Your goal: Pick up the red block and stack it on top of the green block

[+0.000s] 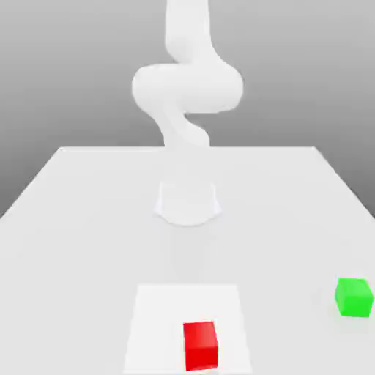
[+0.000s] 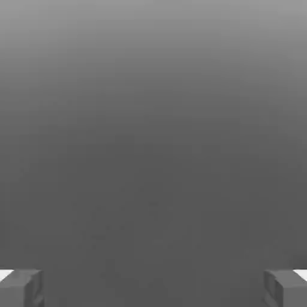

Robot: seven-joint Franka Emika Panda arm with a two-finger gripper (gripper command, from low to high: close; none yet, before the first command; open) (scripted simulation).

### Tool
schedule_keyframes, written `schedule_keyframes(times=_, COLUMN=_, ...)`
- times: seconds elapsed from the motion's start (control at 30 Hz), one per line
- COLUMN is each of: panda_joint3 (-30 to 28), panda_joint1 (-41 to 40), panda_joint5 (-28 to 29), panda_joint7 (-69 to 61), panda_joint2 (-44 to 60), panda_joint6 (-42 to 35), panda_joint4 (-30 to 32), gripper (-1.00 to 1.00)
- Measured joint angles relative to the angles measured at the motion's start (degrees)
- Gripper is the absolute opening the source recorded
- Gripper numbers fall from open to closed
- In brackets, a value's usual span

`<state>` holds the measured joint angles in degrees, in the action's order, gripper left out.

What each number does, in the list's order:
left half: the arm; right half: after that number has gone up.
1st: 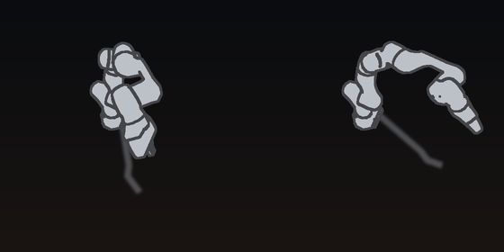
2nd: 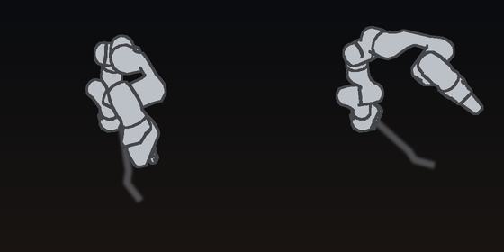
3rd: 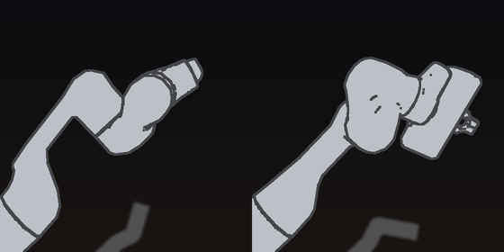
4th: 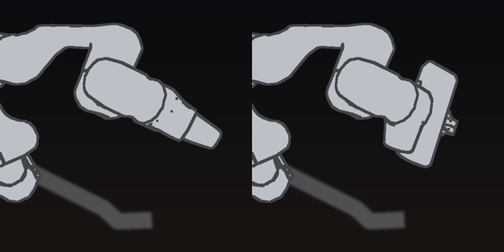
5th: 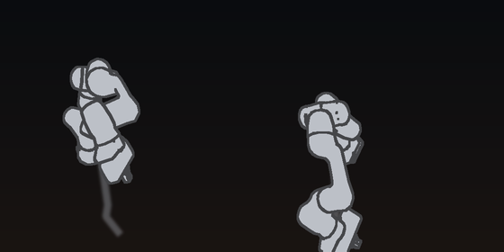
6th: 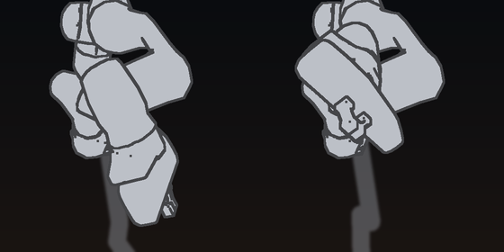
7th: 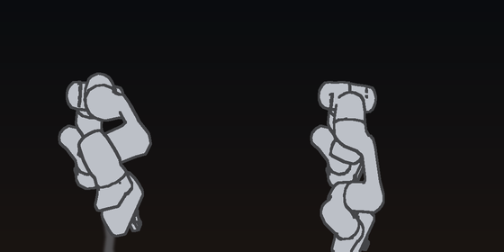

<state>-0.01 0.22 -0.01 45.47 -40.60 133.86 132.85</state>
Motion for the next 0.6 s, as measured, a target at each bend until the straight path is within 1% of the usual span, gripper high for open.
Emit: schedule_keyframes(times=0.6, panda_joint3=0.3, panda_joint1=1.35, panda_joint5=-0.07, panda_joint7=-2.6, panda_joint2=37.75, panda_joint6=14.98, panda_joint4=7.69, gripper=0.0)
